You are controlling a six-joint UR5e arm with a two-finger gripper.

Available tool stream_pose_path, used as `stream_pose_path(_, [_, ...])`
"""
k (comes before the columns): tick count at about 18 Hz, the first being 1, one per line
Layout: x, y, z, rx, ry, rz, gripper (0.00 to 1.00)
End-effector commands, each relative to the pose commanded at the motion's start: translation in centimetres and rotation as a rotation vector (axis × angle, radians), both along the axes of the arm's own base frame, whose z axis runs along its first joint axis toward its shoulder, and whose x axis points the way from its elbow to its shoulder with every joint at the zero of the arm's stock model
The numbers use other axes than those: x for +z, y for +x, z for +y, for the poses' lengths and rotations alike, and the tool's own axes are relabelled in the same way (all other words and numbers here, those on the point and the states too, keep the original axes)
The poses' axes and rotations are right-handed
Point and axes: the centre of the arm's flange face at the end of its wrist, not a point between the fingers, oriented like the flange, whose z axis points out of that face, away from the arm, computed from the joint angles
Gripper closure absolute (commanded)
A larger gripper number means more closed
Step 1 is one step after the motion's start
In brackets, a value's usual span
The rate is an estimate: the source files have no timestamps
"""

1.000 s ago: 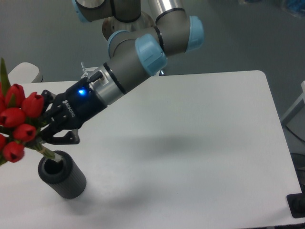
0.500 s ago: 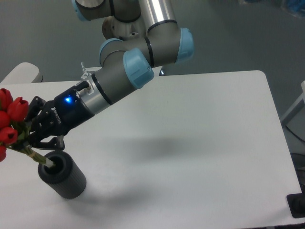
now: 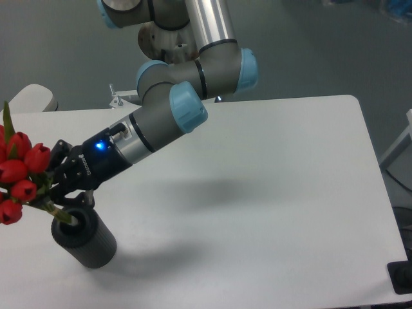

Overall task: Insert the flowers into the vase
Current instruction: 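Lower the tulip stems down into the grey vase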

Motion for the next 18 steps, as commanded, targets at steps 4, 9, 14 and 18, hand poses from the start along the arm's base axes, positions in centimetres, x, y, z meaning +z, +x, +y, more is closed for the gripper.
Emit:
stream_pose_path(4, [-2.0,-1.4,-0.2,0.014,-0.019,-0.014,0.86])
stream_pose_path(9, [-4.6,-2.5,-0.4,0.031,-0.053,-0.045,0.84])
stream_pose_path(14, [-6.7,-2.8,-0.2,0.031,-0.081,-0.069,0.8])
stream_pose_path(18, [-7.7,-2.7,-0.2,0.031,-0.094,-0.082,0.58])
